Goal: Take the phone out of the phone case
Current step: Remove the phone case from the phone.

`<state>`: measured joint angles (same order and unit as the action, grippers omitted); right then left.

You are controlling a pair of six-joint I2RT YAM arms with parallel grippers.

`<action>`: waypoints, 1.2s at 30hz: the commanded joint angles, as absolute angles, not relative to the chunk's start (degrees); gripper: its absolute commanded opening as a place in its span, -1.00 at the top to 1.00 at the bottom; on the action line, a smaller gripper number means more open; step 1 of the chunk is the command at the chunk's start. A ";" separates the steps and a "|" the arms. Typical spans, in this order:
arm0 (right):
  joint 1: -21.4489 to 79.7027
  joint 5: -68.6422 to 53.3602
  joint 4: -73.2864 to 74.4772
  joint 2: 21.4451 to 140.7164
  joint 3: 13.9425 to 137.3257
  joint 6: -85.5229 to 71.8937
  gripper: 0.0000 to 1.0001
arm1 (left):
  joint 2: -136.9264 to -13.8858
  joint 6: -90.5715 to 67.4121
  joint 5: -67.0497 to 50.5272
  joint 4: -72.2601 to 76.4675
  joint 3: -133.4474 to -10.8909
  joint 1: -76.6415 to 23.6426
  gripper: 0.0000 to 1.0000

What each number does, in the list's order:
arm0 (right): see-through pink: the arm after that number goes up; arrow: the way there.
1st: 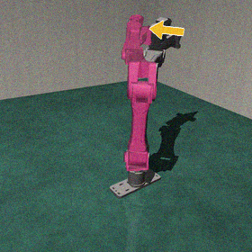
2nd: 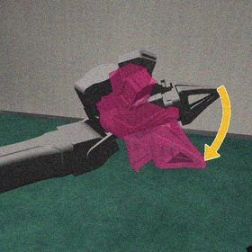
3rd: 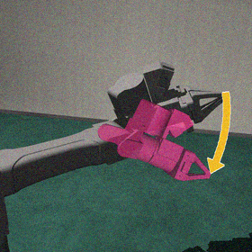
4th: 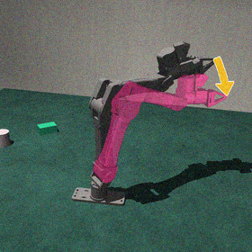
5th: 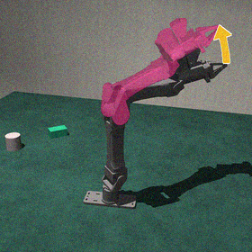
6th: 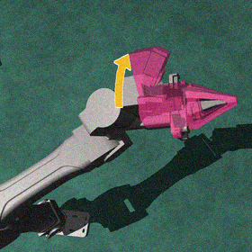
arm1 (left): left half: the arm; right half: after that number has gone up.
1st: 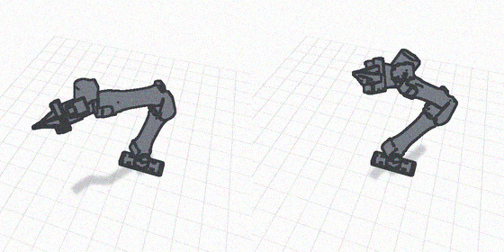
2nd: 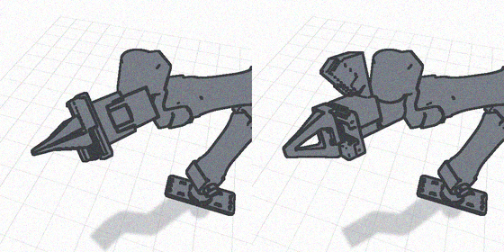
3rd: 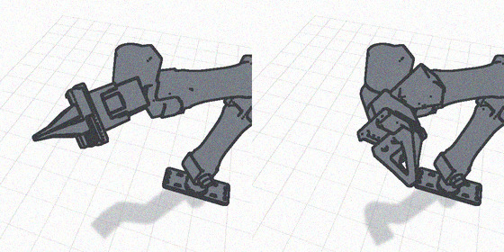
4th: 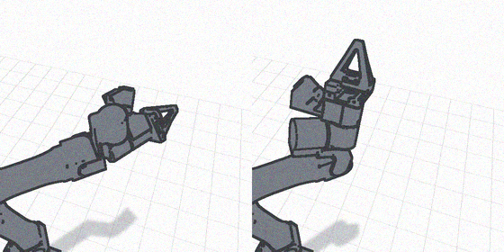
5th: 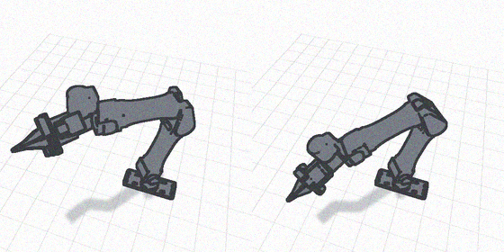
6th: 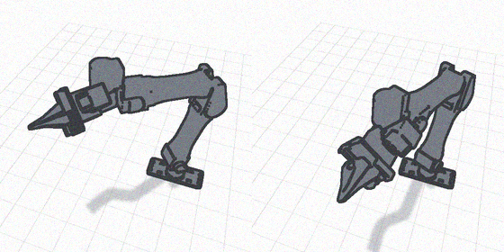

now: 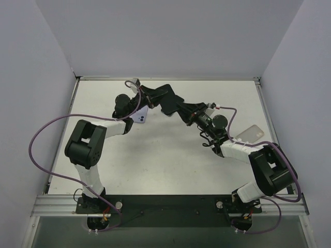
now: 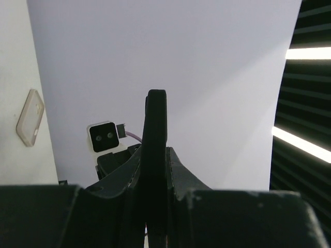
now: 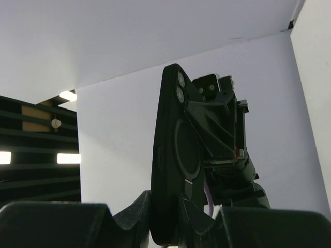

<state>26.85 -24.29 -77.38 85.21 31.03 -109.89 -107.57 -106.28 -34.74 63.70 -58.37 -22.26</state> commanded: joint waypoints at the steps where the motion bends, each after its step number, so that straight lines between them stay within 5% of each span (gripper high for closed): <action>1: 29.88 -18.11 -95.36 87.18 37.00 -120.23 1.00 | -100.64 -112.23 -28.23 92.01 -64.07 -24.87 1.00; 23: 36.03 -9.76 -95.45 92.72 60.20 -124.89 1.00 | -94.04 -115.84 -21.18 95.36 -69.52 -25.84 1.00; 36: 38.06 -9.14 -95.45 94.04 60.99 -124.63 1.00 | -91.06 -117.33 -19.78 95.45 -73.47 -26.45 1.00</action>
